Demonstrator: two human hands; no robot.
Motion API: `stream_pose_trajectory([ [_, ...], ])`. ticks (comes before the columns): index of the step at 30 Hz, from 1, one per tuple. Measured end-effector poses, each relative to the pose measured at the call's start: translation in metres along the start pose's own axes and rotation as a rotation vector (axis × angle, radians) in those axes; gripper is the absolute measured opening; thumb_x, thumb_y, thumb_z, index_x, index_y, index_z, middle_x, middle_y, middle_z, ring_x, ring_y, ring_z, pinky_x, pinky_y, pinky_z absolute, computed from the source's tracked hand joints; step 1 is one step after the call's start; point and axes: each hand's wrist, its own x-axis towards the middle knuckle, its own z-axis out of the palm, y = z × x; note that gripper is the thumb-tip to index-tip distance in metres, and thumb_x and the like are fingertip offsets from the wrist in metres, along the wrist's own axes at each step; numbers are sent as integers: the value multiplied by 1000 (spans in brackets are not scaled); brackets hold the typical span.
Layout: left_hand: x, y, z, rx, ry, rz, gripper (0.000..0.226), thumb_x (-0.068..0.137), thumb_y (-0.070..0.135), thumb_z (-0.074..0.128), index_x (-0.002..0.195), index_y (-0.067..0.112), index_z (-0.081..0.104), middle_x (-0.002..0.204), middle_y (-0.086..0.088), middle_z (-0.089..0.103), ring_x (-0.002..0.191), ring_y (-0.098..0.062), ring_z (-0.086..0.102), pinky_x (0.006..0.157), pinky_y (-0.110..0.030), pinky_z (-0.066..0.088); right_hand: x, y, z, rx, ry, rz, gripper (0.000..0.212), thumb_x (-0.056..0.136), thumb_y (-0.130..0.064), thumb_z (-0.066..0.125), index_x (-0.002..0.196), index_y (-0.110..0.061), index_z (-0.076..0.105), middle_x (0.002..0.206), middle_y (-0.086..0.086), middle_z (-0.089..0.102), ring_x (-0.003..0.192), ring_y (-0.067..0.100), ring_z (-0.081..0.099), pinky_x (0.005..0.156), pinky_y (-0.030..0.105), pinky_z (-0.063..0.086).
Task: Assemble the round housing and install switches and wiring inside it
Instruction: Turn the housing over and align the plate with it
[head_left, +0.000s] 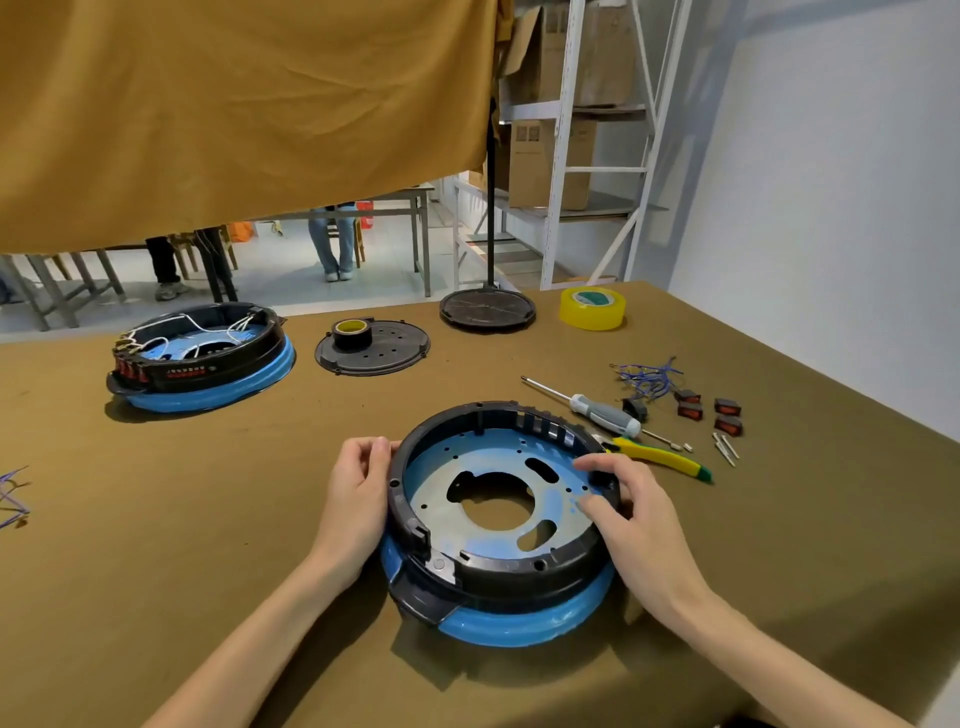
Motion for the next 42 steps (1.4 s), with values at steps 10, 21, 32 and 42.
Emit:
stream_pose_trajectory([
  [10,4,-5,-1,4,40,-8,20,109,35,44,104,23,59,101,-4,65,94,-11,63,72,-25,47,30,0,7,135,-95,-40,51,85,-26,52,136,-33,52,132,-20,55,120,-12,50,88,3,40],
  [21,19,17,-12,92,17,317,21,112,31,35,112,24,54,111,9,65,109,-2,63,89,-27,53,68,5,13,8,-115,98,30,99,-37,62,128,-28,58,113,-16,66,103,2,64,76,17,48],
  [32,62,50,8,389,-396,440,10,107,36,45,100,32,52,103,20,71,103,10,63,77,-7,49,87,-1,-5,52,-289,81,31,94,-15,62,112,-41,65,103,-14,71,88,-6,67,68,8,49],
  [42,106,60,74,594,-656,515,7,99,37,65,94,41,61,114,19,68,104,7,60,89,-15,46,91,9,1,112,-254,112,31,96,-15,63,110,-41,72,106,-10,76,104,13,70,92,34,55],
])
